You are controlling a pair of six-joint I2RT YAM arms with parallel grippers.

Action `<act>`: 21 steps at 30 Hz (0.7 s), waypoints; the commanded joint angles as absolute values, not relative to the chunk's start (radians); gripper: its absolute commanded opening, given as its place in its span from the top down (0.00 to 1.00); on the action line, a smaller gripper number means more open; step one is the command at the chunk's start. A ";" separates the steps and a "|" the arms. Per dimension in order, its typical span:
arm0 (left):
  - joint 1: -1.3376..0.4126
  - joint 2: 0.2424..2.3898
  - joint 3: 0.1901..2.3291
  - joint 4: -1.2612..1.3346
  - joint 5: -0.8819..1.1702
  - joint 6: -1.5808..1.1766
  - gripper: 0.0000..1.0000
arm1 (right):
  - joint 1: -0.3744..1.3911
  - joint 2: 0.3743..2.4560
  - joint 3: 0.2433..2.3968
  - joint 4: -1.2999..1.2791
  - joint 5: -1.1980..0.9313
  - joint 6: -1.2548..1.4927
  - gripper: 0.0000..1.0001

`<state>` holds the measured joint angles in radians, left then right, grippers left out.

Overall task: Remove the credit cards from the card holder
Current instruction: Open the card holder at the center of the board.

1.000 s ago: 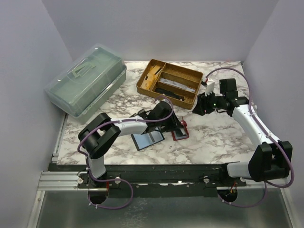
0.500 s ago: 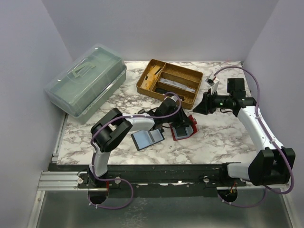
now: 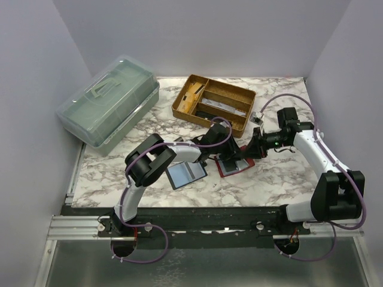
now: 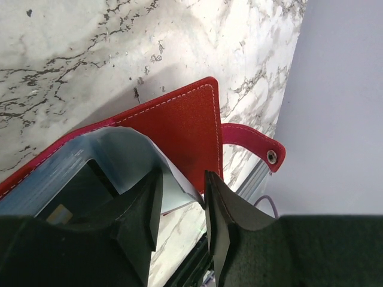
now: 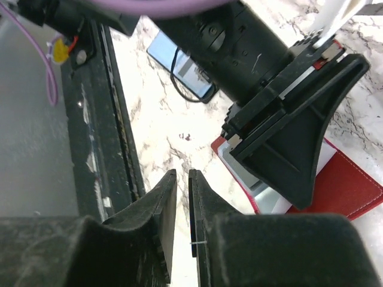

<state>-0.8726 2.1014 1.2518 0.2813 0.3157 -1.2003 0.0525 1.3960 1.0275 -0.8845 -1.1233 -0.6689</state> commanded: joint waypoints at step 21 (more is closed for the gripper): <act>-0.851 2.020 1.237 0.251 0.202 -1.243 0.53 | 0.076 1.354 0.627 -0.205 -0.629 -0.721 0.87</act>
<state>-0.8600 2.0960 1.2678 0.2634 0.2787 -1.2541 0.0692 1.3064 0.6250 -0.3168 -0.7448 -0.8047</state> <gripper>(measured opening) 0.467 0.131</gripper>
